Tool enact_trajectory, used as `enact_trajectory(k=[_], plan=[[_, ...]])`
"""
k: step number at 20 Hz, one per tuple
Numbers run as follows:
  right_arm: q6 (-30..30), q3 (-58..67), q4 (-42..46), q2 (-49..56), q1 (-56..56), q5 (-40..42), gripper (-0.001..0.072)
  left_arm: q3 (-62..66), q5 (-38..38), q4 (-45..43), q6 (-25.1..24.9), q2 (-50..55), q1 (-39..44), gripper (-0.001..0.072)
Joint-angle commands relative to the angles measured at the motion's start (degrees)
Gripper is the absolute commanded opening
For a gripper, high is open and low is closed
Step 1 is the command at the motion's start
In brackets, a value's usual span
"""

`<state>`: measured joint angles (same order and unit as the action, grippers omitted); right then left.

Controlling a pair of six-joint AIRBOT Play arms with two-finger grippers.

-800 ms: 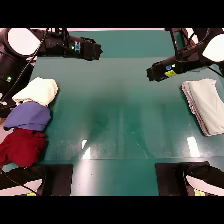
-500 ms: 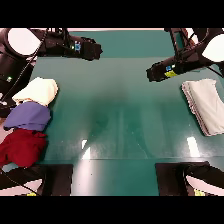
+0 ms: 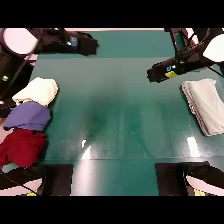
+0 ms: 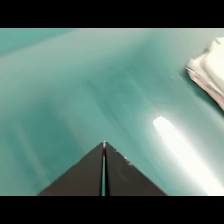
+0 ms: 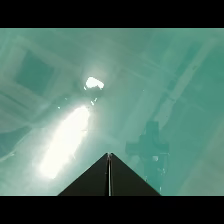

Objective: Fold the shirts.

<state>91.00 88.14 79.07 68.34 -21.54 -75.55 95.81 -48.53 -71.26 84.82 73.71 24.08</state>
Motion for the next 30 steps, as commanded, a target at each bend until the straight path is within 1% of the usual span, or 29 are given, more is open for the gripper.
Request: enact_trajectory(k=[1,2,4,5,6,7,8,12,15,16,17,18,19,20,21,23,25,27,30], plan=[[0.0,0.0,0.1,-0.5,0.0,0.0,0.0016,0.3,-2.4,-11.0,0.9,-2.4,-7.3,0.0025],[0.0,0.0,0.1,-0.8,0.0,0.1,0.0016,0.3,-5.4,-13.6,0.9,-2.8,-11.4,0.0025],[0.0,0.0,0.1,-1.3,0.0,0.2,0.0015,-1.1,-11.5,-15.3,0.7,-2.1,-18.9,0.0027],[0.0,0.0,0.1,-1.4,0.0,0.5,0.0016,-3.1,-13.4,-15.4,0.6,-1.5,-22.4,0.0102],[0.0,0.0,0.1,-1.4,0.0,0.6,0.0015,-6.0,-13.7,-15.4,0.8,-0.7,-25.5,0.0492],[0.0,0.0,0.1,-1.3,0.0,0.6,0.0016,-9.2,-13.4,-15.4,1.6,0.1,-27.8,0.0683],[0.0,0.0,0.1,-1.3,0.0,0.6,0.0016,-13.0,-12.5,-15.4,1.9,1.1,-29.9,0.0663],[0.0,0.0,0.0,-1.3,0.0,0.6,0.0015,-24.4,-6.2,-15.5,1.8,7.5,-34.5,0.0663],[0.0,0.0,0.0,-1.3,0.0,0.6,0.0015,-25.2,-5.9,-15.6,2.1,13.2,-34.9,0.0662],[0.0,0.0,0.0,-1.3,-0.1,0.6,0.0015,-25.2,-5.6,-15.6,3.2,14.0,-34.9,0.0660],[0.0,0.0,0.0,-1.3,-0.1,0.5,0.0015,-25.1,-5.2,-15.6,4.4,13.9,-34.9,0.0545],[0.0,0.0,0.0,-1.3,-0.1,0.6,0.0015,-24.2,-5.4,-15.6,4.5,13.9,-34.9,0.0345],[0.0,0.0,0.0,-1.3,-0.1,0.6,0.0015,-22.8,-6.1,-15.6,4.5,13.4,-34.9,0.0225],[0.0,0.0,0.1,-1.4,-0.1,0.6,0.0015,-21.2,-6.8,-15.6,3.9,12.3,-34.9,0.0051],[0.0,0.0,0.2,-2.0,-0.1,0.8,0.0015,-19.0,-7.0,-15.3,3.0,10.7,-34.8,0.0024],[0.0,0.1,0.5,-4.2,0.6,3.7,0.0015,-13.9,-7.0,-14.6,2.7,5.3,-34.4,0.0024],[0.0,1.3,0.4,-6.8,2.2,5.5,0.0015,-8.0,-7.7,-13.6,1.4,-2.0,-32.0,0.0023],[0.0,5.1,0.4,-8.5,4.2,5.4,0.0015,-3.2,-9.5,-13.6,-0.9,-8.9,-26.8,0.0022],[0.0,12.5,0.4,-9.4,7.4,5.0,0.0015,-0.9,-11.2,-13.6,-0.9,-15.0,-16.0,0.0022]])
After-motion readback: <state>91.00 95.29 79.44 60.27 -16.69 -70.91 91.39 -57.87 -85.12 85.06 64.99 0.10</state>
